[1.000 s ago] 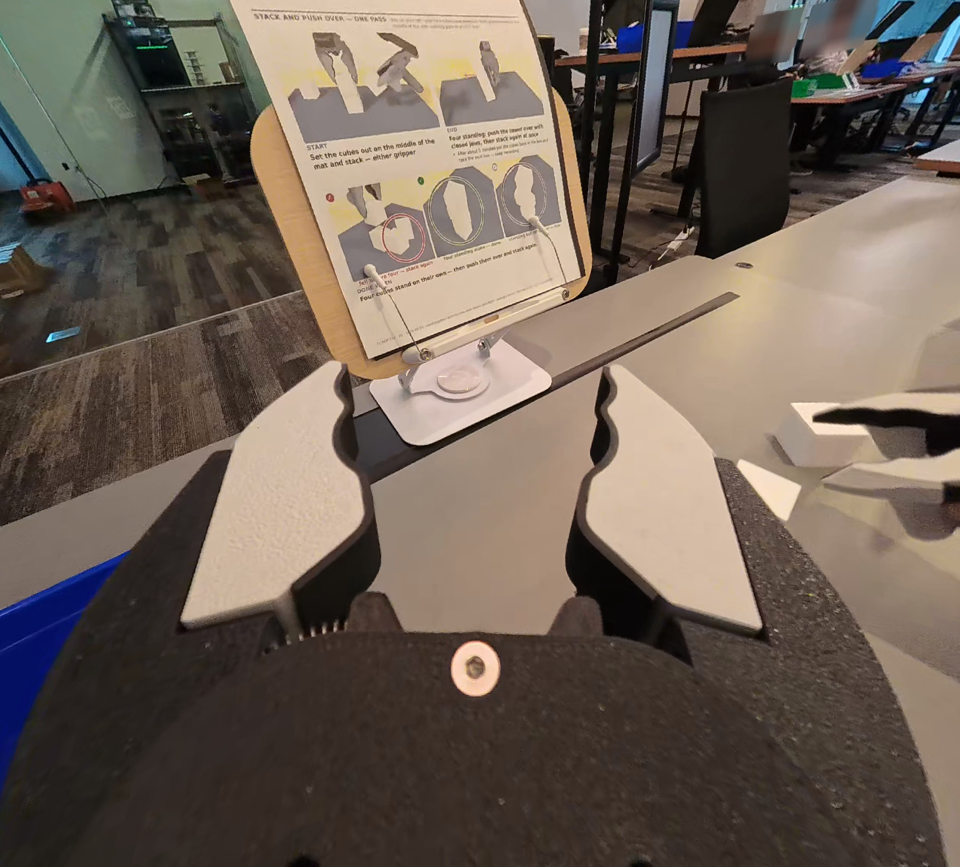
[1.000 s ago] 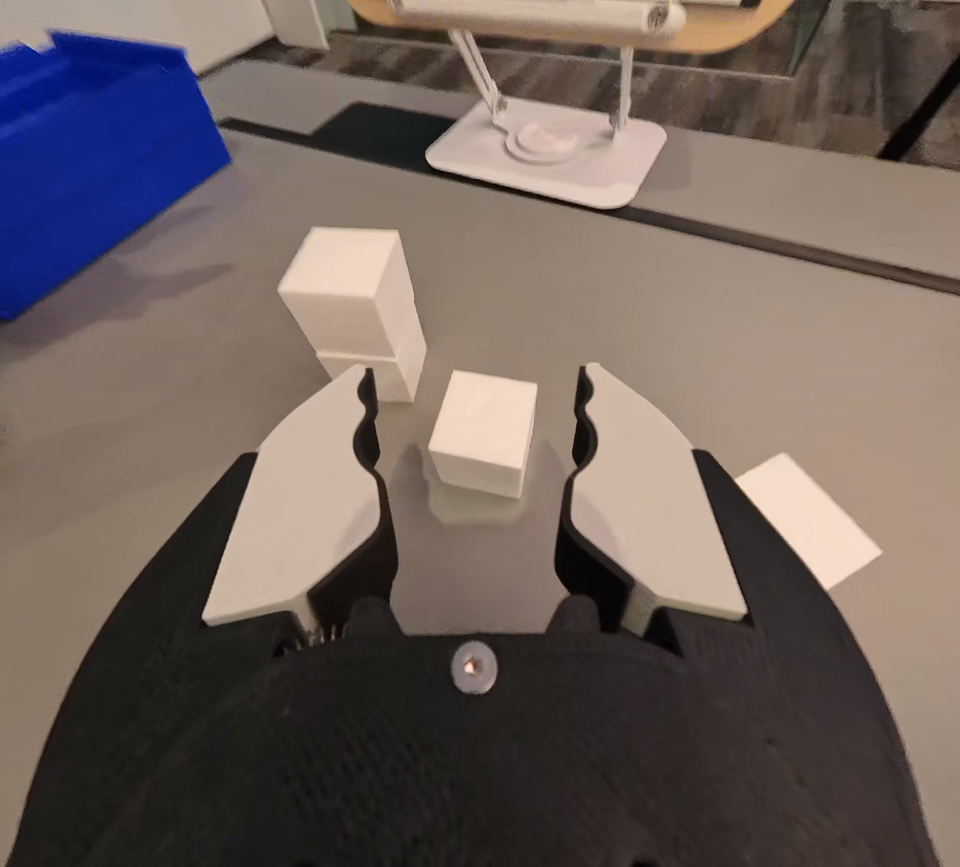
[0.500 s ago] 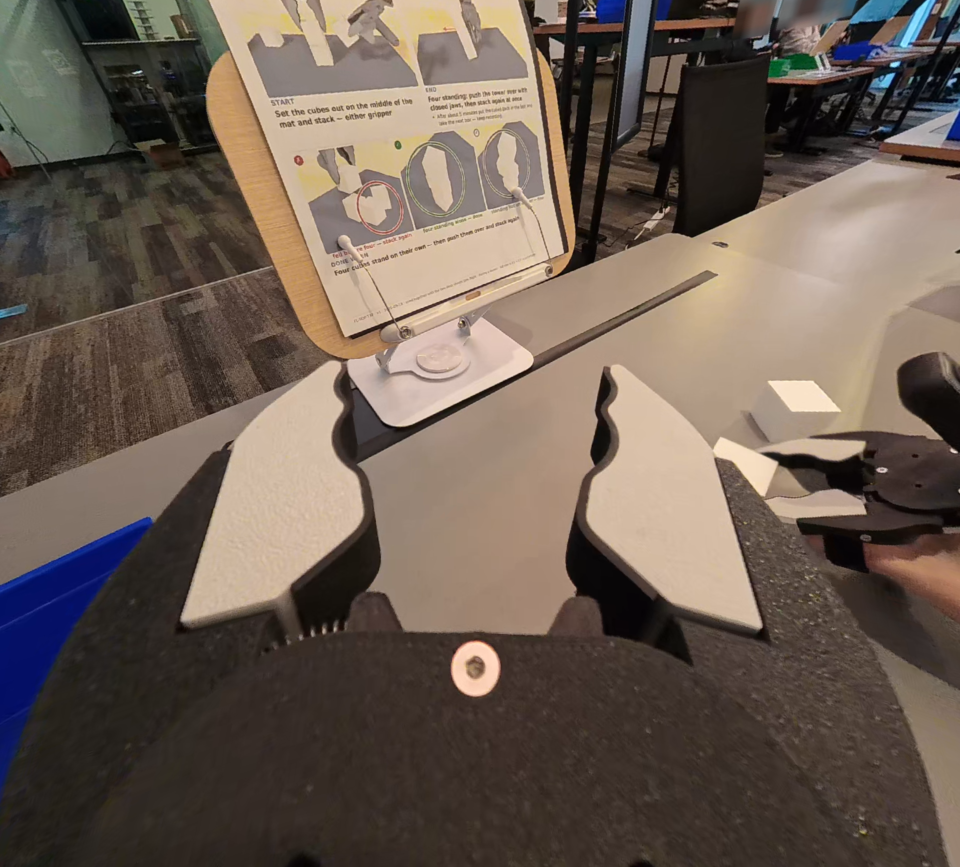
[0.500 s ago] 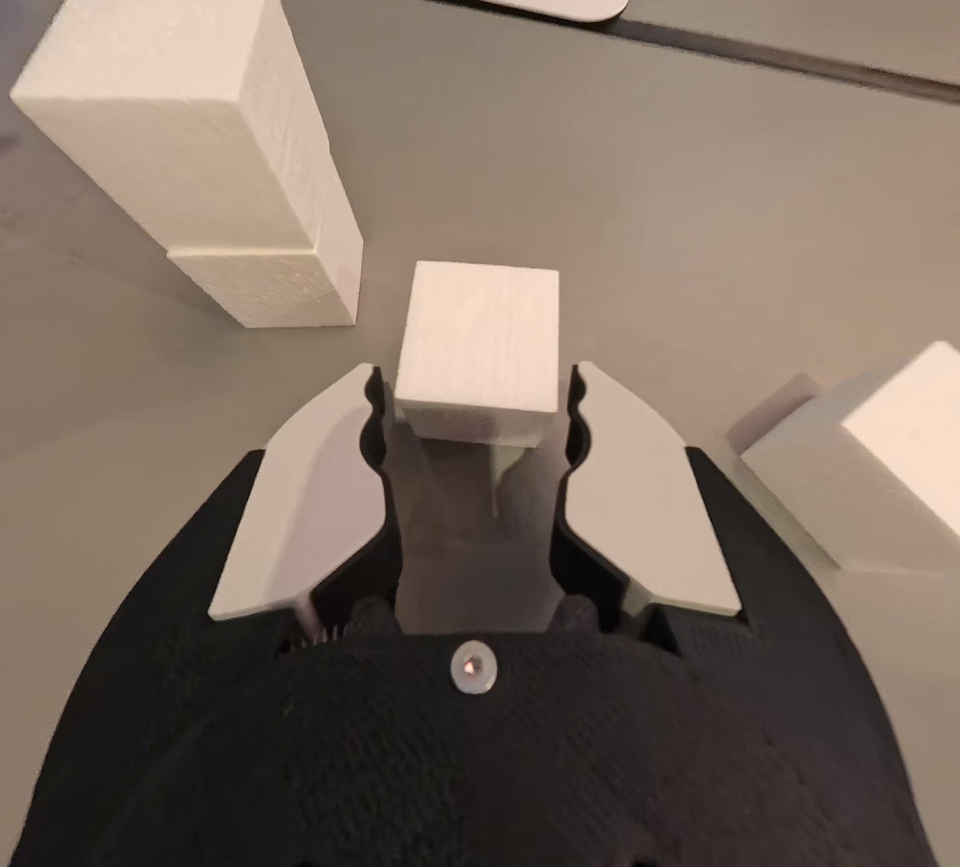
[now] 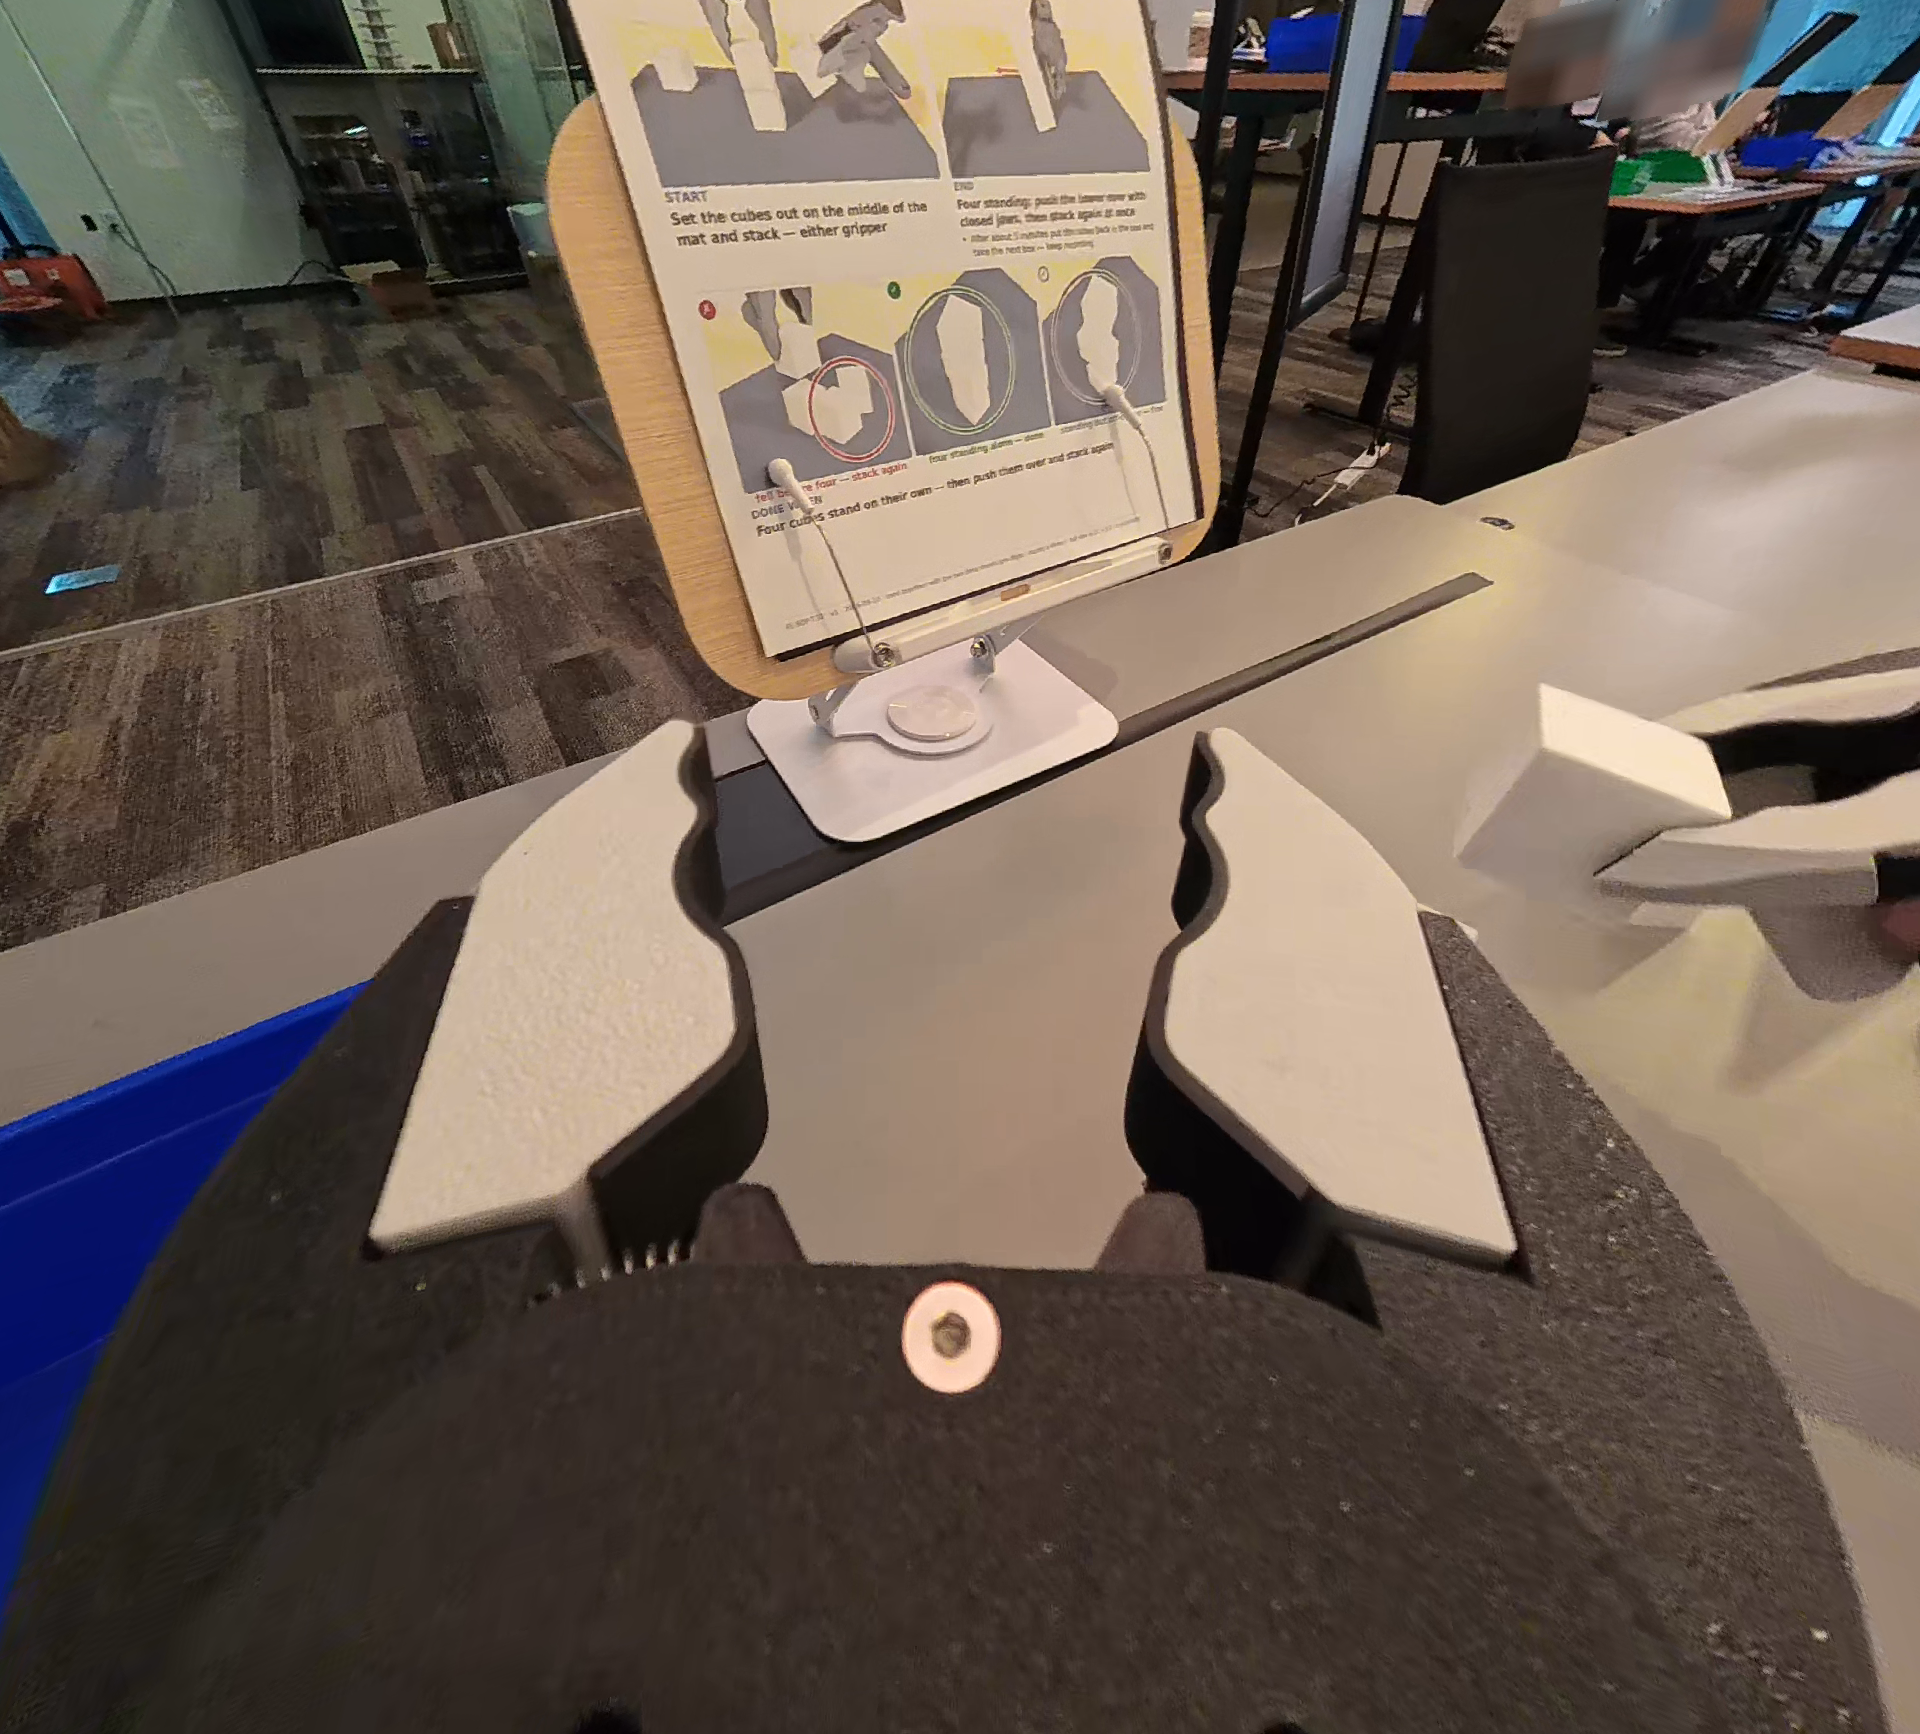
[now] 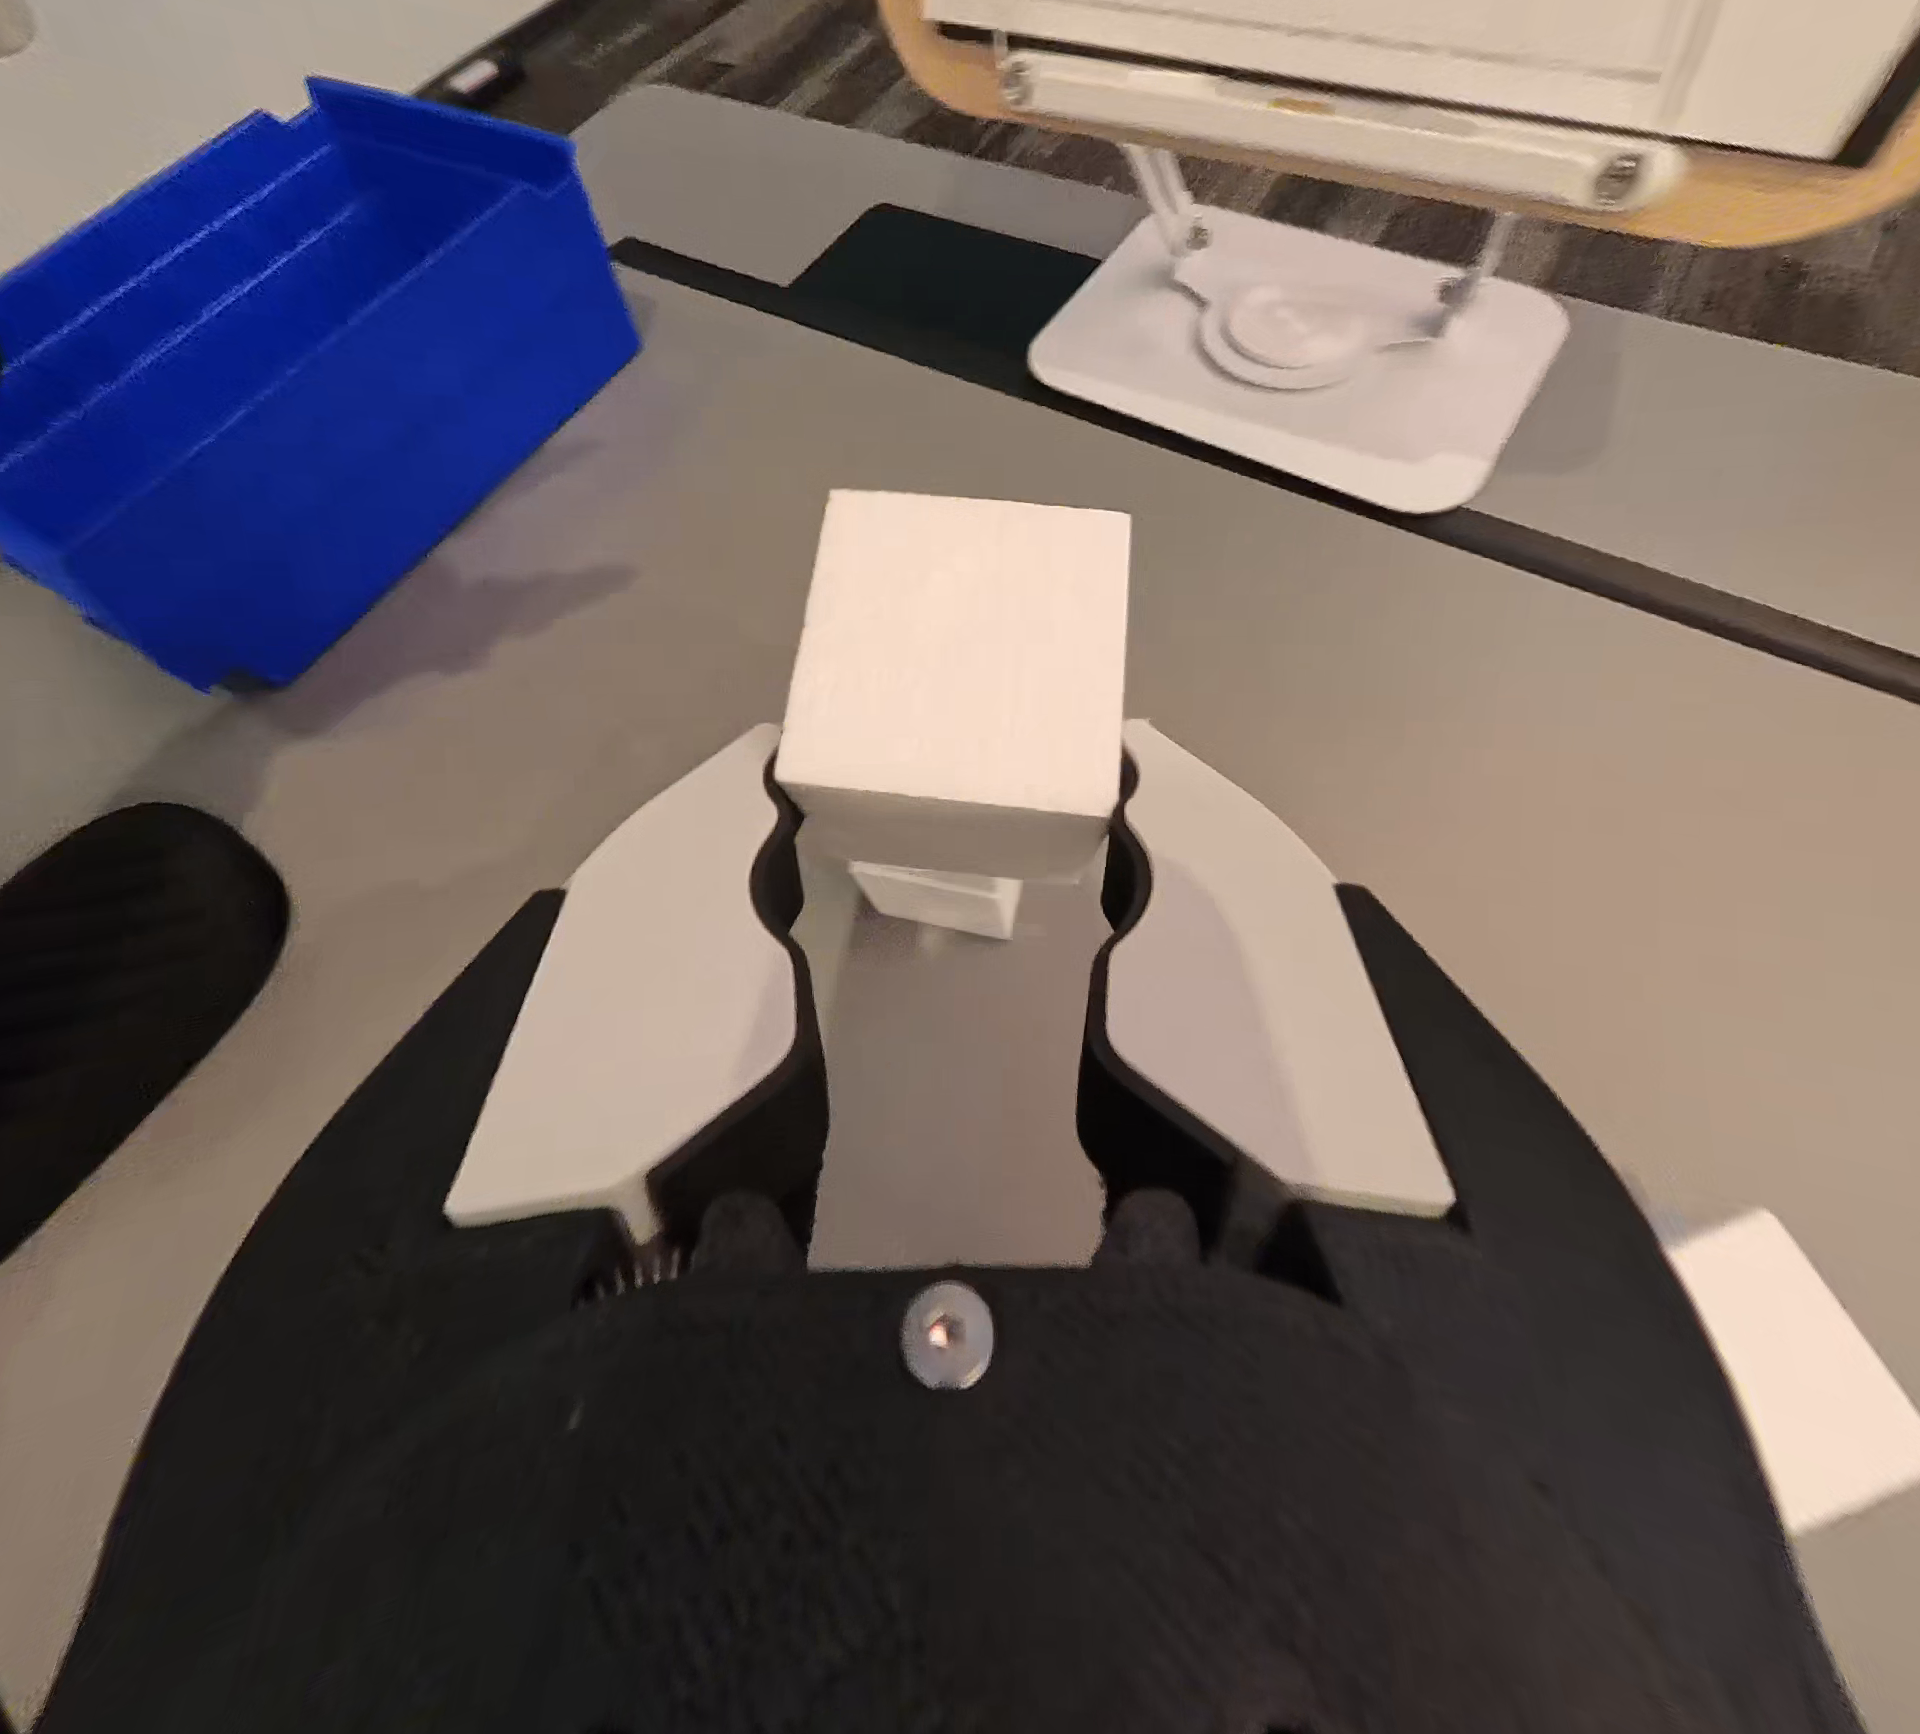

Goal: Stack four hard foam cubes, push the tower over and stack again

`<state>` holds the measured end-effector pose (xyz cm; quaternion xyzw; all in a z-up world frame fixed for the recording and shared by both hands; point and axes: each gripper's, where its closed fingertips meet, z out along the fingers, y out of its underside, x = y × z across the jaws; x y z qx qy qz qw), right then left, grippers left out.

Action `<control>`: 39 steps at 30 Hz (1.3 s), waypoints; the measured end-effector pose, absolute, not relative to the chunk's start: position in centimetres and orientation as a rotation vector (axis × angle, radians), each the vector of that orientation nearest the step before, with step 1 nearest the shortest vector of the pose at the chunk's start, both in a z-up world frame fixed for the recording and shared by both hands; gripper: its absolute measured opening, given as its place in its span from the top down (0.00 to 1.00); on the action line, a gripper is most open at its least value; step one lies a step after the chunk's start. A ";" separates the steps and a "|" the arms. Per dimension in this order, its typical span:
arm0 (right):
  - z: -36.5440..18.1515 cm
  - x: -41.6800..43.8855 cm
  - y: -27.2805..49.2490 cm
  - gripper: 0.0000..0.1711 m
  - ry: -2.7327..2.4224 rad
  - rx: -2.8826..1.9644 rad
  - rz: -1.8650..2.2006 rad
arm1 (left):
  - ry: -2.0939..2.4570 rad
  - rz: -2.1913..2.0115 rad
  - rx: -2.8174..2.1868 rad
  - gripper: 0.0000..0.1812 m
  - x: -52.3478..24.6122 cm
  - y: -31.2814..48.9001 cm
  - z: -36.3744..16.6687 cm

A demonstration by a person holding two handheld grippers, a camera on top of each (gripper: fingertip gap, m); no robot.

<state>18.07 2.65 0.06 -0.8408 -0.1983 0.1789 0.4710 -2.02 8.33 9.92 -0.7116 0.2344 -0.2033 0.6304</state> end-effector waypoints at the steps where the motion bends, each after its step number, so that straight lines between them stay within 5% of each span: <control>1: -0.3 17.2 2.8 0.67 -0.510 -2.082 0.413 | 0.531 -0.456 -1.635 0.53 -2.2 8.5 9.8; 32: -4.2 15.0 5.0 0.62 -0.423 -2.188 0.239 | 0.557 -0.504 -1.632 0.53 -1.5 7.6 10.2; 39: 4.7 17.9 2.2 0.55 -0.435 -1.936 0.205 | 0.539 -0.527 -1.634 0.53 -2.0 7.7 10.2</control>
